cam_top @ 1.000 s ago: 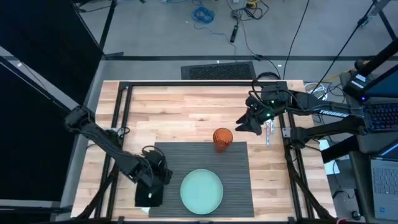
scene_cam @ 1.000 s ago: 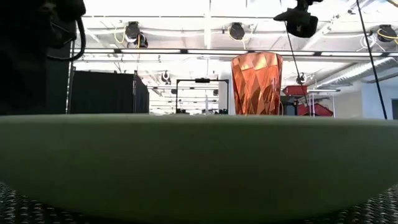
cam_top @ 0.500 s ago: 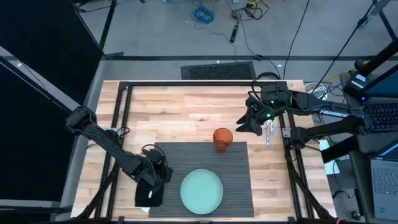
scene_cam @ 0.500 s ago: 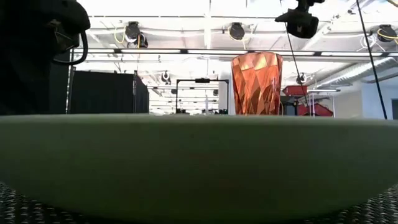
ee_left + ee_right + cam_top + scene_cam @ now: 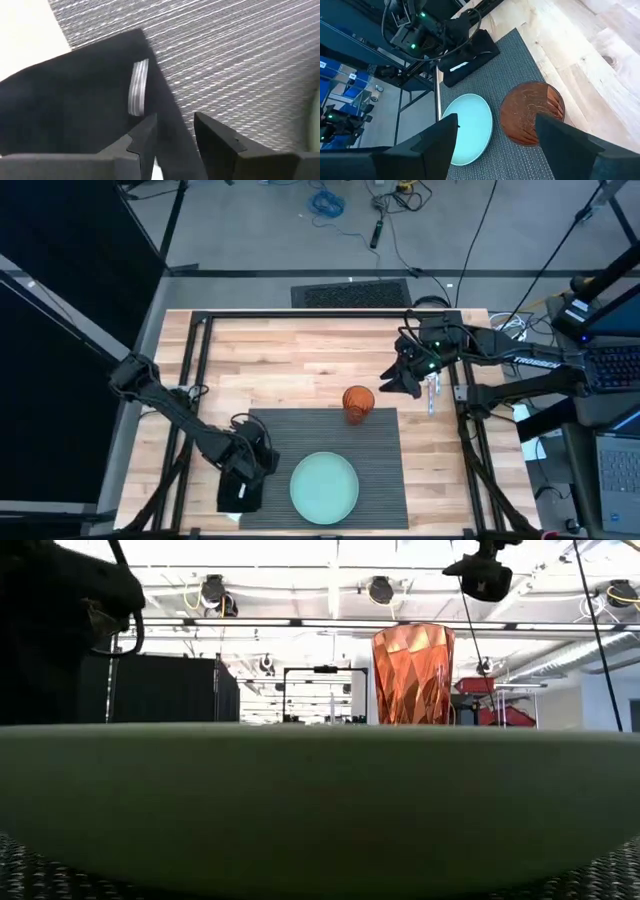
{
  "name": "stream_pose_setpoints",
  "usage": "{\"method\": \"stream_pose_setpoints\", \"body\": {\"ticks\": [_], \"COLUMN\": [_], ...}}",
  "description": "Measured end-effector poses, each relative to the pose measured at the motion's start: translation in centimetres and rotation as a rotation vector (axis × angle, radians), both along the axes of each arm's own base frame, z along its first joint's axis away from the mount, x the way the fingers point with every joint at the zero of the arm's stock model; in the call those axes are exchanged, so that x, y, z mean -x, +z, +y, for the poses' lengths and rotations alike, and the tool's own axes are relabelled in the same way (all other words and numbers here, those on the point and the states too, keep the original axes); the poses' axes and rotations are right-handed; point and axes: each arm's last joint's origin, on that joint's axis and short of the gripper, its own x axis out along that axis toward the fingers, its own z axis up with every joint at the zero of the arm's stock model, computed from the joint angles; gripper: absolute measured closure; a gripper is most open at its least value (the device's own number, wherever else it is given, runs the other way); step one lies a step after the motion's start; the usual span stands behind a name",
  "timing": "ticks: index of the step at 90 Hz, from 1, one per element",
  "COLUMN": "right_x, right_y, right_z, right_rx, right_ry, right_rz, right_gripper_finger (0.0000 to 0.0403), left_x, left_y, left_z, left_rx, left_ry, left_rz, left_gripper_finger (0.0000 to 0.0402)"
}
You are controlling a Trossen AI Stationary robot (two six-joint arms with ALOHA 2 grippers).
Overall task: Set table place
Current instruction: Put the blue fork on top of the black napkin
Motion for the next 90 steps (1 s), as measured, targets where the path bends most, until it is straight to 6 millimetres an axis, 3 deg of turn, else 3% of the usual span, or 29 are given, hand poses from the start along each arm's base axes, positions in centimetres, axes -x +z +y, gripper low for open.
{"method": "stream_pose_setpoints", "body": {"ticks": [57, 74, 90], "right_x": [0.0, 0.0, 0.1], "right_y": [0.0, 0.0, -0.1], "right_z": [0.0, 0.0, 0.0], "right_rx": [-0.001, -0.001, 0.001], "right_ry": [0.0, 0.0, 0.002], "right_rz": [0.003, 0.003, 0.007], "right_gripper_finger": [0.0149, 0.0149, 0.0149], "left_x": [0.9, 1.0, 2.0], "left_y": [-0.2, 0.6, 1.4], "left_z": [0.5, 0.6, -1.1], "left_rx": [-0.017, -0.042, 0.055], "left_ry": [-0.001, 0.055, -0.001], "left_rz": [0.104, 0.03, 0.06], "left_gripper_finger": [0.0288, 0.0288, 0.0288]}}
